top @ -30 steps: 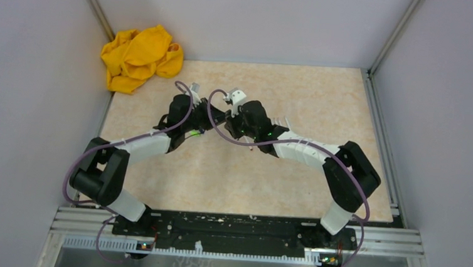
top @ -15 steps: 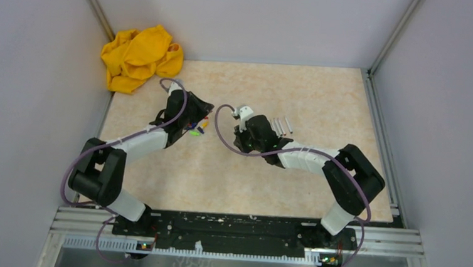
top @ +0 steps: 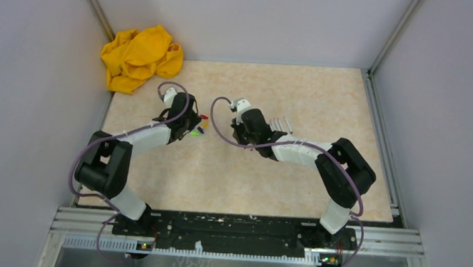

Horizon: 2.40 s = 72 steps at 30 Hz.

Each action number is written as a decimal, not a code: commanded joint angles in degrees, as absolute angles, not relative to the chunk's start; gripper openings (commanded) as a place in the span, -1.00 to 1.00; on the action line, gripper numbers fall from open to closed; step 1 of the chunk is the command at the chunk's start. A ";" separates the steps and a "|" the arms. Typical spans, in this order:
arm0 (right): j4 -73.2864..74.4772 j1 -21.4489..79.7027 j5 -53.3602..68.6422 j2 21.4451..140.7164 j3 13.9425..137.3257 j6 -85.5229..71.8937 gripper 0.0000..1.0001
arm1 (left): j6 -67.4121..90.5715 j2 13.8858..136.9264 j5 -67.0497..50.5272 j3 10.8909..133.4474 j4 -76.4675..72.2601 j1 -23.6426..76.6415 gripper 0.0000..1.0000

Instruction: Open the pen caps

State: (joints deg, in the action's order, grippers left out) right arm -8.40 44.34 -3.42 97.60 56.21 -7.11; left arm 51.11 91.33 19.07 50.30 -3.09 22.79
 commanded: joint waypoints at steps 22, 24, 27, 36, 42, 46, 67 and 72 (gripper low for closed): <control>-12.06 43.81 -12.13 108.60 60.75 -4.82 -0.95 | 51.59 88.28 23.68 48.24 -2.03 23.20 0.07; -12.42 43.84 -13.02 109.10 60.60 -4.48 -0.89 | 51.67 87.10 23.65 47.64 -2.32 23.29 0.12; -12.57 43.84 -14.20 109.63 60.35 -3.72 -0.75 | 51.77 85.87 23.49 46.75 -2.75 23.37 0.25; -13.56 43.81 -14.33 106.78 59.44 -3.05 -0.17 | 50.70 82.75 23.62 46.33 -1.96 23.67 0.68; -12.08 43.85 -14.17 104.06 60.13 -2.99 -0.07 | 48.29 77.58 24.48 46.52 -0.27 23.81 0.97; -9.81 43.84 -14.06 99.49 60.41 -2.60 0.32 | 45.97 73.53 24.70 47.02 2.04 24.03 0.98; -0.09 43.76 -48.56 79.01 52.28 -11.33 0.97 | 34.82 63.30 34.58 49.25 6.34 25.74 0.98; -1.40 41.96 -43.85 73.12 48.35 -12.00 0.97 | 32.91 62.81 35.14 47.34 3.53 25.75 0.98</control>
State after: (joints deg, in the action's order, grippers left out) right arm 0.08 43.92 -44.62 79.61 50.22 -10.22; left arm 36.03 64.27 33.54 49.15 6.85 25.41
